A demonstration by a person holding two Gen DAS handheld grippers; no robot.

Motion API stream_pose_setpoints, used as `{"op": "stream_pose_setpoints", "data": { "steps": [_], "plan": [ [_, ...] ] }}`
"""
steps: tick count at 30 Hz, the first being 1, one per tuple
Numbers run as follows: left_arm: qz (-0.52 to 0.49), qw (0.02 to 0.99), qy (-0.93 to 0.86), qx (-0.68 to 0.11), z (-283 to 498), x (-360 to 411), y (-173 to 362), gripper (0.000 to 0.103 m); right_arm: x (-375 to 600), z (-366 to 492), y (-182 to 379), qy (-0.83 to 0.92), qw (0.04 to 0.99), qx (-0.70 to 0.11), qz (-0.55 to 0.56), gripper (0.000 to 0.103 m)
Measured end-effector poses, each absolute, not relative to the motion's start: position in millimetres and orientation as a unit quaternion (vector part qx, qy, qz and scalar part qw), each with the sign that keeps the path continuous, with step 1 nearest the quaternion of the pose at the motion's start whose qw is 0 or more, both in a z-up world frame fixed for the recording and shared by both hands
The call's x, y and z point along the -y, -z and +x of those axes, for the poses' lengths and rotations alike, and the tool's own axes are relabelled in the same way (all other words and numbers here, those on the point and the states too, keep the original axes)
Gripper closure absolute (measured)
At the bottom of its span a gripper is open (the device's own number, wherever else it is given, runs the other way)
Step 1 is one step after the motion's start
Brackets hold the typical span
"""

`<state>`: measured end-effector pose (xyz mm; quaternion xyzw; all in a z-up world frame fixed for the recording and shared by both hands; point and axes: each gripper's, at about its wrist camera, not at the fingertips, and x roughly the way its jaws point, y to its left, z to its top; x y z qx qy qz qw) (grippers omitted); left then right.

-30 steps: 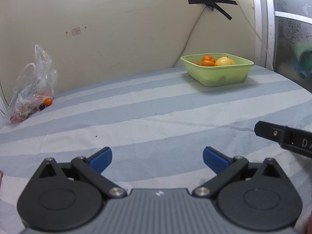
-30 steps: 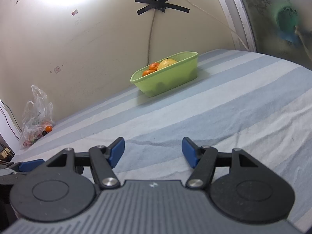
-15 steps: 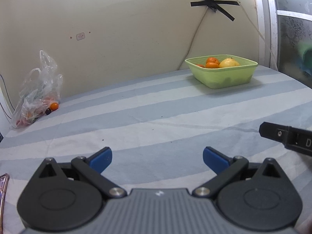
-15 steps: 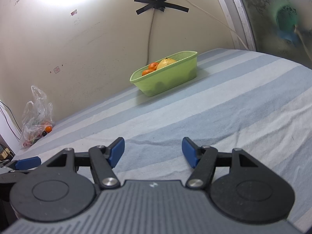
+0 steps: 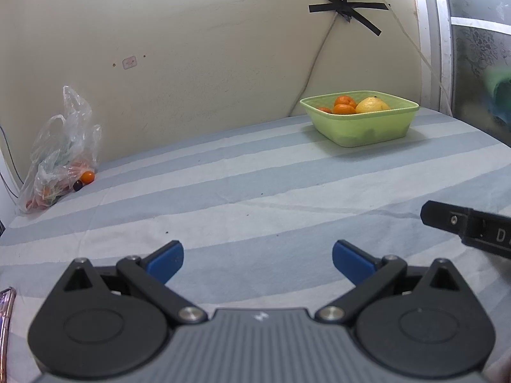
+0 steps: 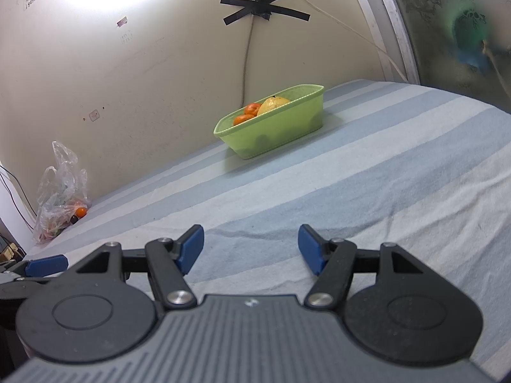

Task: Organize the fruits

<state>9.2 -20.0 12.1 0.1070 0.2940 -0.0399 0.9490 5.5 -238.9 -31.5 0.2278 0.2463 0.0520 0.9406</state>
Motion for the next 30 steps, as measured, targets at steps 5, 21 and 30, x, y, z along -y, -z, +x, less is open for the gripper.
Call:
{"op": "stream_pose_setpoints", "data": {
  "steps": [5, 21, 30],
  "plan": [
    [0.113, 0.948, 0.040, -0.295, 9.9, 21.7, -12.1, 0.000, 240.2, 6.0, 30.9, -0.054, 0.940, -0.247, 0.229, 0.035],
    [0.111, 0.939, 0.040, -0.323, 13.3, 21.7, -8.5, 0.000, 244.0, 7.7, 31.8, -0.054, 0.938, -0.248, 0.236, 0.035],
    [0.114, 0.937, 0.034, -0.327, 15.5, 22.0, -7.1, 0.000, 245.4, 7.9, 32.1, -0.055, 0.938, -0.247, 0.236, 0.035]
  ]
}}
